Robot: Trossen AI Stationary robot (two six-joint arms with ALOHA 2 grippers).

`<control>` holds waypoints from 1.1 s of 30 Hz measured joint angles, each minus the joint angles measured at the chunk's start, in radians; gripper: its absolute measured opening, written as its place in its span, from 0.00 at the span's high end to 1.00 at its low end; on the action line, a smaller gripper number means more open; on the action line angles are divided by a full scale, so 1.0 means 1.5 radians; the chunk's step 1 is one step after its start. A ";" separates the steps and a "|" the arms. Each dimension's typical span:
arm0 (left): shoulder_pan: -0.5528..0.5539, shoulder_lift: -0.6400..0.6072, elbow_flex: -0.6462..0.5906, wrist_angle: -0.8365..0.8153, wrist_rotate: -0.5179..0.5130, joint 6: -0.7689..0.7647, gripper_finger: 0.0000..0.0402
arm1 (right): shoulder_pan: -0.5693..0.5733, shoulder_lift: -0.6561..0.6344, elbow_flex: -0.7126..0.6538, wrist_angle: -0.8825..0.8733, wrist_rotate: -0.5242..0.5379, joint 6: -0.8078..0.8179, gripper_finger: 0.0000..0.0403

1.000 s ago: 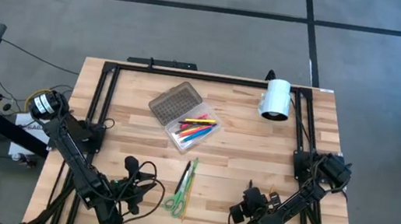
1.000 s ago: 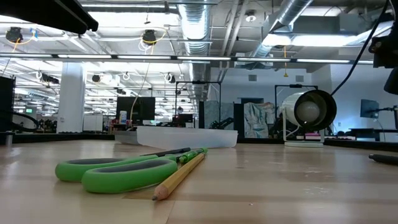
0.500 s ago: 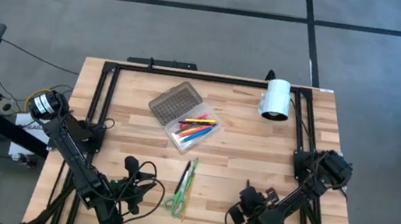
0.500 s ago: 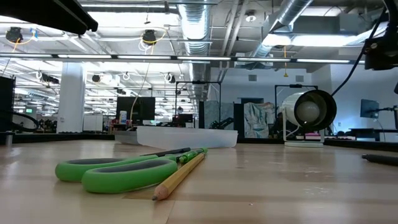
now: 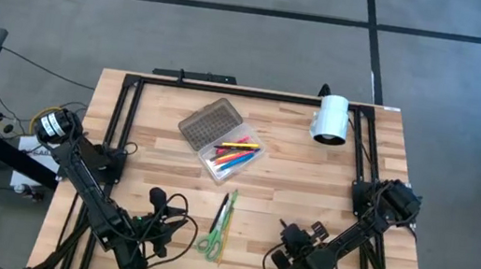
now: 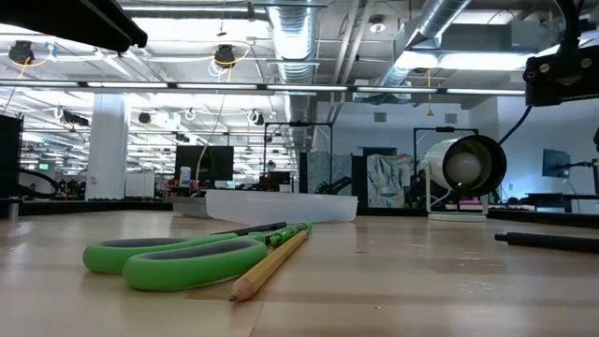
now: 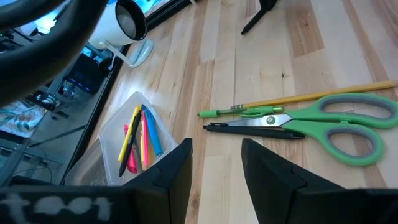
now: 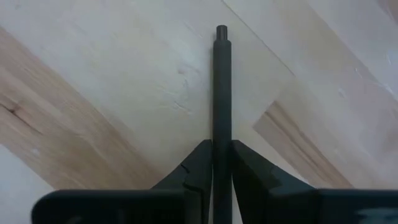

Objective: Pick & place school supplies into a supply box
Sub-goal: Put the right black pen into the transparent supply box

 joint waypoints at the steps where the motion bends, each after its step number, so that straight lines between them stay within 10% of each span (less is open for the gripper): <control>1: 0.000 0.000 0.000 0.000 0.000 0.000 0.67 | -0.001 0.000 0.000 0.000 -0.001 -0.004 0.88; 14: 0.000 0.000 0.000 0.000 0.000 0.000 0.67 | -0.052 -0.003 0.003 0.039 -0.026 -0.106 0.74; 33: 0.000 0.000 0.000 0.000 0.002 0.000 0.67 | -0.043 -0.005 0.004 0.052 -0.058 -0.122 0.78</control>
